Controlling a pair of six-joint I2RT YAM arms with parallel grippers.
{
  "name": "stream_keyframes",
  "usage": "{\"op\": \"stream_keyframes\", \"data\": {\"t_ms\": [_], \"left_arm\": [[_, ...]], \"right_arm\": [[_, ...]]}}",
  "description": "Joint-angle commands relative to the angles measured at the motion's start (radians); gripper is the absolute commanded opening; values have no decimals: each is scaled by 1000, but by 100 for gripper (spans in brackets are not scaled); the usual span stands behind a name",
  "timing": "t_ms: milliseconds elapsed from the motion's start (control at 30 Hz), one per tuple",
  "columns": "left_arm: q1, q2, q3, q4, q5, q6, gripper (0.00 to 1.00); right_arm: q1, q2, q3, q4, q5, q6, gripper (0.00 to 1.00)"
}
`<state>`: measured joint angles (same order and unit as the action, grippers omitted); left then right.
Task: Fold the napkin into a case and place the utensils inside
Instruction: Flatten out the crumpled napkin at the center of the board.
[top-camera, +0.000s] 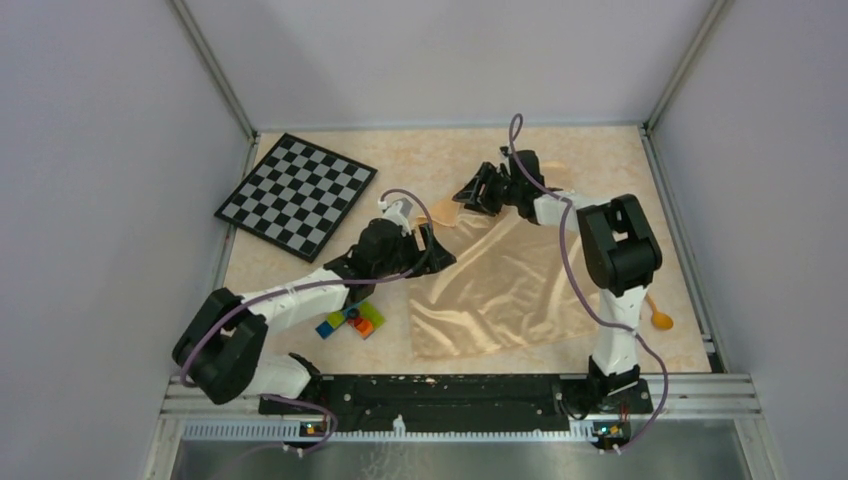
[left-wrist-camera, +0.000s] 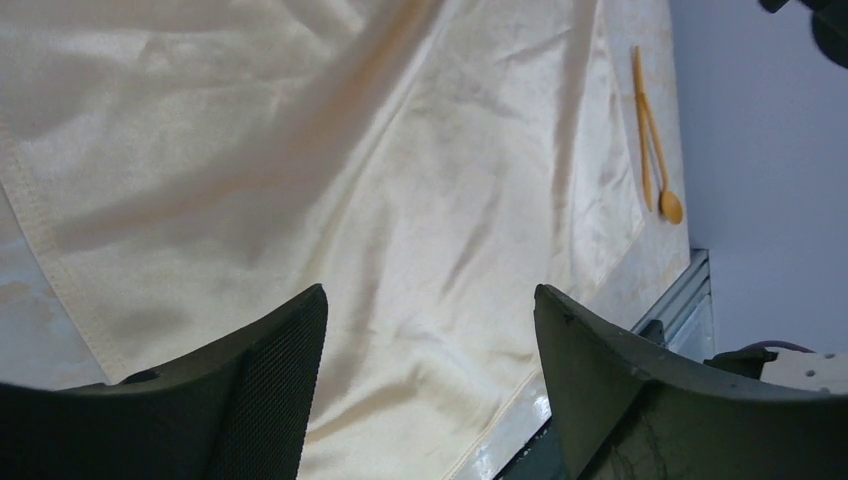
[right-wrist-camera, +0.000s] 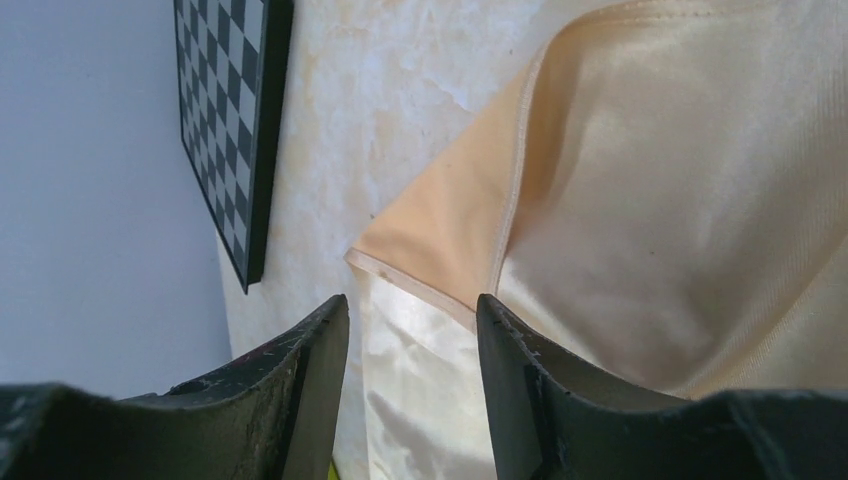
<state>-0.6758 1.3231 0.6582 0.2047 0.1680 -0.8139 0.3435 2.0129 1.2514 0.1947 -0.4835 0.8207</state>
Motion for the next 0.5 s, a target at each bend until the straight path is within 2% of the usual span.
{"op": "stream_keyframes", "data": {"t_ms": [0,167,467], "left_arm": [[-1,95,35,54,23,-2,80],[-1,158,6,98,12,-11,79],[-1,261,-13,96,-26,-10,77]], "right_arm": [[-1,35,21,103,-40,66,50],[4,68,21,130,-19,52,54],[29,143,56,150,-20,80,53]]}}
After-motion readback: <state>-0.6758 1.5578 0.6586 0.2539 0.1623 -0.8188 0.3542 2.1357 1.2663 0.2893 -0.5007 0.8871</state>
